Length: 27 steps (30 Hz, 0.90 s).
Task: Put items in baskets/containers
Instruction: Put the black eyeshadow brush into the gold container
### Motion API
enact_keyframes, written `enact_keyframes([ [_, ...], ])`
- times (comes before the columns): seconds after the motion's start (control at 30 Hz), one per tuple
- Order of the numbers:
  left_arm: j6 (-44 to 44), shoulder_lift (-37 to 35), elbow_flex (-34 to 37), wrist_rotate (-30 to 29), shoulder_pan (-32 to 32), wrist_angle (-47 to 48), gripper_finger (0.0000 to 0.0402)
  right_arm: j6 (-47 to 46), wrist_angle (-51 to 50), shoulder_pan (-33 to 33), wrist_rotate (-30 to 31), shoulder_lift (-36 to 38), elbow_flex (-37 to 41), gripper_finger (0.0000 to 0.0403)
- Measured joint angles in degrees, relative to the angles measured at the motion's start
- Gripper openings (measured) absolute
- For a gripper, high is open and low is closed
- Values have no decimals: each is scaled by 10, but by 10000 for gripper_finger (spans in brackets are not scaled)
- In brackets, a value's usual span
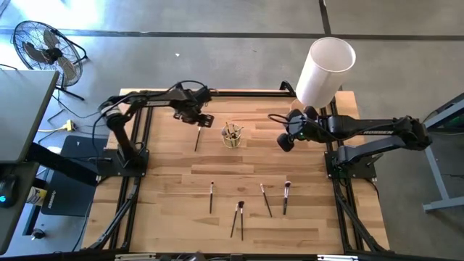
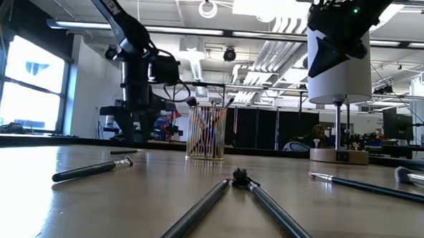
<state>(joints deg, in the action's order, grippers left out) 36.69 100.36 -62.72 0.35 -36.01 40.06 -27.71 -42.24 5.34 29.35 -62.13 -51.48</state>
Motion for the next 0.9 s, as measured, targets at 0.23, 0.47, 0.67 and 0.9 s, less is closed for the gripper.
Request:
enact_keyframes([
  [0.23, 20, 29, -7, -31, 0, -37, 182, 38, 0, 0, -7, 0, 0, 4],
  [0.47, 30, 42, -8, -25, 0, -40, 182, 43, -5, 0, -7, 0, 0, 6],
  [0.67, 53, 42, -8, -10, 0, -35, 182, 53, -5, 0, -1, 0, 0, 3],
  [0.9, 52, 43, -8, -5, 0, -29, 182, 59, -4, 0, 1, 0, 0, 7],
])
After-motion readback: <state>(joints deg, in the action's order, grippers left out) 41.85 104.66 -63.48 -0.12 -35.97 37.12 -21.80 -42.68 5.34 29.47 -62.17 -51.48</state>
